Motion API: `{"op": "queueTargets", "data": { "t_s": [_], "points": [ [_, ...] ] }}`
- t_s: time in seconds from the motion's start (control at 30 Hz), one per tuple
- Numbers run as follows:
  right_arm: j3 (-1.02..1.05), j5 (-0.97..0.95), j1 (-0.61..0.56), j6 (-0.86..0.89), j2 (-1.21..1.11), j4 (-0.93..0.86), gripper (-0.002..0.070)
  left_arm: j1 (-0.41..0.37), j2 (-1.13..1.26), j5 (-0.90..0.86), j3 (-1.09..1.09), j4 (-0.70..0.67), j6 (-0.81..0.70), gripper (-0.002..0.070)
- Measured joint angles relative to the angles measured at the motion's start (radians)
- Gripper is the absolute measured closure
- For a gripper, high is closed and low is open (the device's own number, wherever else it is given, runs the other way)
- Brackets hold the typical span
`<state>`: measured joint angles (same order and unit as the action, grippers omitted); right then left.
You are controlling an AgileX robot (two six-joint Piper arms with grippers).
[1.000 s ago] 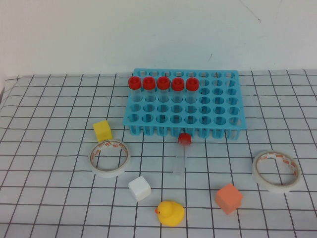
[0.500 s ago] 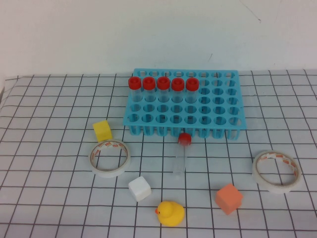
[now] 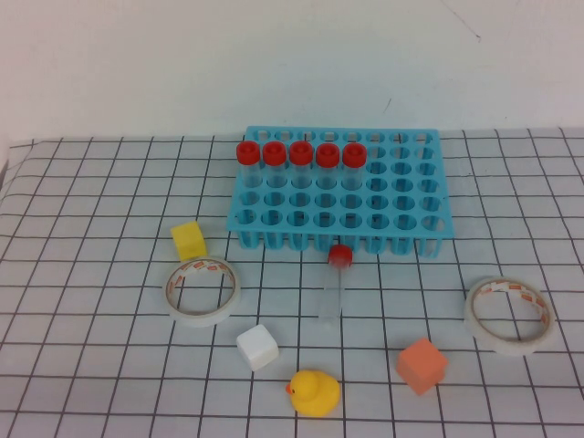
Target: Place the test tubes
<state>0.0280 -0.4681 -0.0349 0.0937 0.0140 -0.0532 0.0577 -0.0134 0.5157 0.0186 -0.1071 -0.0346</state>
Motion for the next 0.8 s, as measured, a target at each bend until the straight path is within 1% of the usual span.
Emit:
{"op": "queueTargets", "data": {
  "t_s": [0.2, 0.23, 0.3, 0.47, 0.53, 0.57, 0.6, 0.7, 0.8],
  "points": [
    [0.0, -0.047, 0.0, -0.014, 0.0, 0.015, 0.0678, 0.0, 0.0, 0.025, 0.0, -0.008, -0.007, 0.0676],
    [0.0, -0.052, 0.0, -0.016, 0.0, 0.018, 0.0678, 0.0, 0.0, 0.004, -0.005, -0.008, -0.014, 0.0676],
    [-0.018, -0.014, 0.0, -0.02, 0.0, 0.02, 0.0678, 0.0, 0.0, -0.106, -0.061, -0.01, -0.024, 0.0676],
    [-0.222, 0.284, 0.0, -0.051, -0.009, 0.024, 0.0678, 0.0, 0.047, -0.421, -0.334, -0.011, -0.07, 0.0676],
    [-0.322, 0.373, 0.0, -0.076, -0.043, 0.025, 0.0678, 0.0, 0.113, -0.529, -0.441, -0.018, -0.071, 0.0676],
    [-0.41, 0.468, 0.0, -0.087, -0.103, 0.025, 0.0678, 0.0, 0.187, -0.628, -0.525, -0.018, -0.071, 0.0676],
    [-0.458, 0.529, 0.0, -0.094, -0.137, 0.025, 0.0678, 0.0, 0.231, -0.678, -0.565, -0.02, -0.071, 0.0676],
    [-0.582, 0.699, 0.0, -0.094, -0.25, 0.025, 0.0678, 0.0, 0.354, -0.795, -0.651, -0.02, -0.071, 0.0676],
    [-0.689, 0.866, 0.0, -0.094, -0.378, 0.036, 0.0678, 0.0, 0.462, -0.841, -0.676, -0.056, -0.071, 0.0676]
  ]
}}
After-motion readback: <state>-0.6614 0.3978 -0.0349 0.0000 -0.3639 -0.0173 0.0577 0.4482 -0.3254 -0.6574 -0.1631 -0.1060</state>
